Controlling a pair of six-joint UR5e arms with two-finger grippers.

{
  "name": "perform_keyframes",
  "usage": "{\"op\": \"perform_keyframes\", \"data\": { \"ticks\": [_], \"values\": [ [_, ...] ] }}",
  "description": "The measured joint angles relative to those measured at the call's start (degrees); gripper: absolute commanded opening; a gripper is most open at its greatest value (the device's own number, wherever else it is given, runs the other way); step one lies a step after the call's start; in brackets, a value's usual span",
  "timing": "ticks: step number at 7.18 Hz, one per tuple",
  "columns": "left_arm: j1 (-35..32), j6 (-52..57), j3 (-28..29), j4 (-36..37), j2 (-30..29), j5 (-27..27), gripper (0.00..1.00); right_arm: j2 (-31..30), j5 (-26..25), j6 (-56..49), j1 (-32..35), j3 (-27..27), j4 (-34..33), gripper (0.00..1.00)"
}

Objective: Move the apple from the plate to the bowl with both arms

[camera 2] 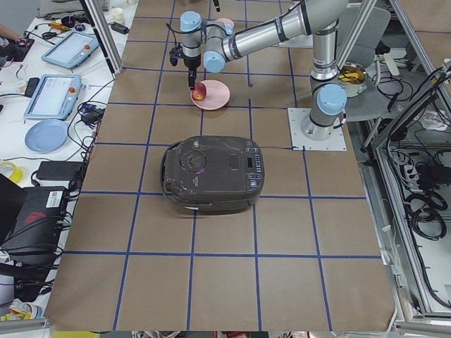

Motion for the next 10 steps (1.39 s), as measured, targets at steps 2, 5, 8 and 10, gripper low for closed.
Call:
{"op": "perform_keyframes", "data": {
  "ticks": [2, 5, 8, 10],
  "values": [
    [-0.93, -0.92, -0.06, 0.81, -2.43, 0.14, 1.00, 3.51, -0.17, 0.57, -0.21, 1.22, -1.33, 0.36],
    [-1.35, -1.24, -0.29, 1.05, -4.95, 0.22, 1.00, 4.77, -0.05, 1.81, -0.59, 2.99, -1.60, 0.00],
    [-1.58, -1.42, -0.79, 2.16, -6.04, -0.03, 0.96, 3.97, 0.37, 7.48, -0.59, 2.45, 1.29, 0.00],
    [-1.78, -1.51, -3.00, 5.07, -6.44, -0.06, 0.73, 1.80, 2.30, 9.76, 0.10, 0.88, 6.17, 0.00]
  ]
}}
